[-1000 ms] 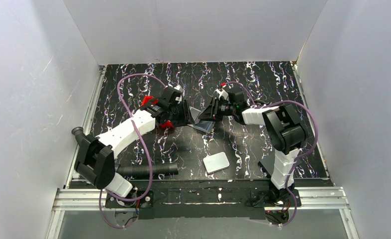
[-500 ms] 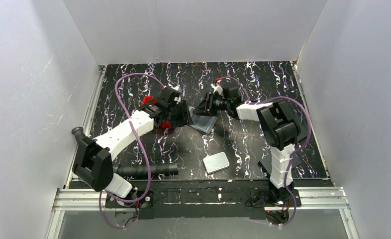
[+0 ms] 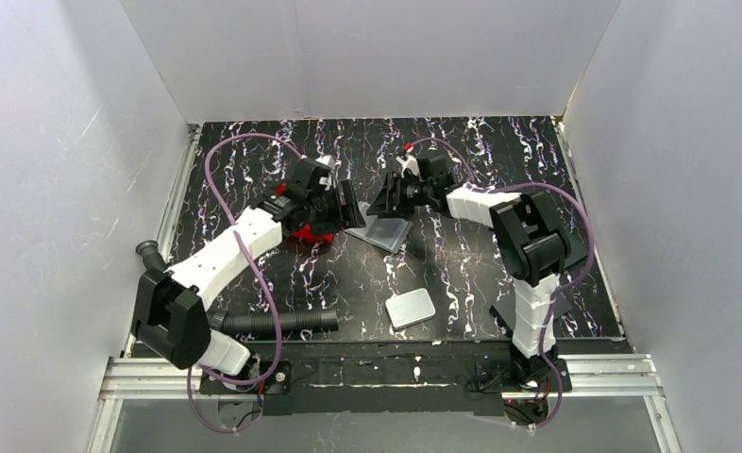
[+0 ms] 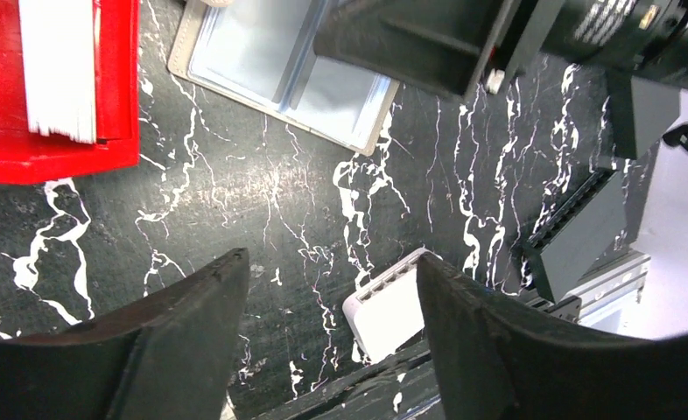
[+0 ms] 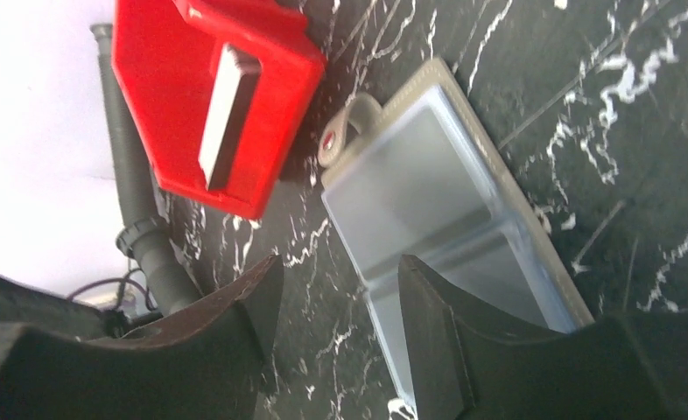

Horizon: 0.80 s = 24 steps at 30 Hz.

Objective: Put the credit cards into the card holder
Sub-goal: Turn over the card slot in the card holder, then pick up the credit card from the storage box.

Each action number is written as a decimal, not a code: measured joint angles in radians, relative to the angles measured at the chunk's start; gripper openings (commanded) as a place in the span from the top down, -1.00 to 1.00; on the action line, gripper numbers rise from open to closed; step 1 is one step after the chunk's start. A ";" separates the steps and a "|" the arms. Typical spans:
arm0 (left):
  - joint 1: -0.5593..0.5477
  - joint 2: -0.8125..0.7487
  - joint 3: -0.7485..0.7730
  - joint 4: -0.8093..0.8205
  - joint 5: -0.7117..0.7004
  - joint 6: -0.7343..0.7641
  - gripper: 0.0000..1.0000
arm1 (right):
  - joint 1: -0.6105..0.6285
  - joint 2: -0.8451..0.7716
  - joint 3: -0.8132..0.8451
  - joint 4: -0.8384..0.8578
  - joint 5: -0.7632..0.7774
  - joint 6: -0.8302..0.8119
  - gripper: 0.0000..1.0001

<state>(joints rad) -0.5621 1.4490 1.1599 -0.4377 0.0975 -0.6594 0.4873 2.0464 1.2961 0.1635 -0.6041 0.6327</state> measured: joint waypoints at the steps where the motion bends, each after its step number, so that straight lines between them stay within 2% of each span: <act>1: 0.013 -0.002 0.003 0.000 0.008 0.004 -0.51 | 0.002 -0.014 -0.015 -0.012 0.004 -0.015 -0.15; 7: 0.134 -0.009 0.032 -0.031 0.068 0.024 -0.75 | 0.016 -0.042 -0.101 -0.031 0.010 -0.066 0.00; 11: 0.239 -0.002 0.101 -0.077 0.085 0.056 -0.80 | 0.017 -0.052 -0.138 -0.027 -0.005 -0.087 0.03; 20: 0.349 0.156 0.211 -0.099 0.093 0.126 -0.80 | -0.038 -0.119 -0.193 -0.087 0.006 -0.164 0.02; 24: 0.373 0.233 0.223 -0.126 0.092 0.158 -0.67 | -0.072 -0.126 -0.194 -0.124 0.014 -0.201 0.00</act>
<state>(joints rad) -0.1890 1.6817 1.3830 -0.5636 0.1890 -0.5018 0.4156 1.9209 1.1023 0.0391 -0.5896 0.4320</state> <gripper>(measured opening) 0.886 0.491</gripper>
